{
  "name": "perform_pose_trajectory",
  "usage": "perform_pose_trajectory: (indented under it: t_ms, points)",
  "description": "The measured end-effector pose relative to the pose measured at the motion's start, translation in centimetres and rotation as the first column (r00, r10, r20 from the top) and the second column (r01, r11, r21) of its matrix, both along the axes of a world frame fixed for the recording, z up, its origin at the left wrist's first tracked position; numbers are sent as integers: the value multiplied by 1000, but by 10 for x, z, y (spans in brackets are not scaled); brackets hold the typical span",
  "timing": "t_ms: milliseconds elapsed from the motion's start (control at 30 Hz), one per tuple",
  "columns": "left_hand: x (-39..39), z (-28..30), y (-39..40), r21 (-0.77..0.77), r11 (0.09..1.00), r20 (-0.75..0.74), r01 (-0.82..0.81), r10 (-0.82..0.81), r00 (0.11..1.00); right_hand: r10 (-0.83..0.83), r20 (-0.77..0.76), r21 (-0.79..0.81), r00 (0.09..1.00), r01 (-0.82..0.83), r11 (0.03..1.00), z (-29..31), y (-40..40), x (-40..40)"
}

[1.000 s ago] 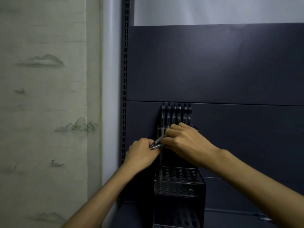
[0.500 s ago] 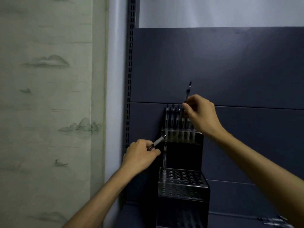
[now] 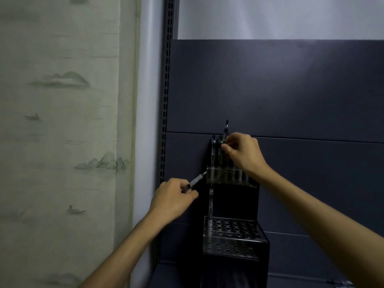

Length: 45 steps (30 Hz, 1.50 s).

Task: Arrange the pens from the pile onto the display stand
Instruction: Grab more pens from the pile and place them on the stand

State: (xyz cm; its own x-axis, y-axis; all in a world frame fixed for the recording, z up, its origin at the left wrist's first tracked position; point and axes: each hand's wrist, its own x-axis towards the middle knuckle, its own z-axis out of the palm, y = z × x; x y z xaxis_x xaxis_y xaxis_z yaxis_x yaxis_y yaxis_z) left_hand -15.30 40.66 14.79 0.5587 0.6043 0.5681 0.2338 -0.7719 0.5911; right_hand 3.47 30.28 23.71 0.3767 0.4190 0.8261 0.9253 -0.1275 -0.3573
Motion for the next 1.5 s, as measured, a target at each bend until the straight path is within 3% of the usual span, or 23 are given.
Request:
perform_pose_trajectory:
  t_ms: [433,867,967,1033,1067,1133,1233,1500]
  points:
    - [7,-6,-3,-21,999,-13,38,-39,999,-64,-56,-137,996,55,989,-21,6,-6]
    - [15,-5,-7,10,1000,-67,22,-21,998,-74,-46,-155,996,66,986,-28,-1,-4]
    - [16,-1,-11,14,1000,-70,23,-22,997,-57,25,-28,998,58,998,-25,-12,-9]
    - [16,2,-14,21,999,-68,24,-23,997,-41,196,57,980,30,998,-21,-20,-17]
    - [17,3,-15,24,999,-66,27,-25,998,12,282,29,959,-21,999,-18,-24,-23]
    - [19,7,-19,45,999,-69,27,-24,997,186,385,-178,904,-125,976,-15,-31,-38]
    - [22,14,-25,105,994,-100,7,3,995,350,414,-467,840,-134,874,-19,-35,-53]
    - [23,13,-32,168,986,-140,-12,36,990,397,334,-564,855,-157,811,-25,-44,-41]
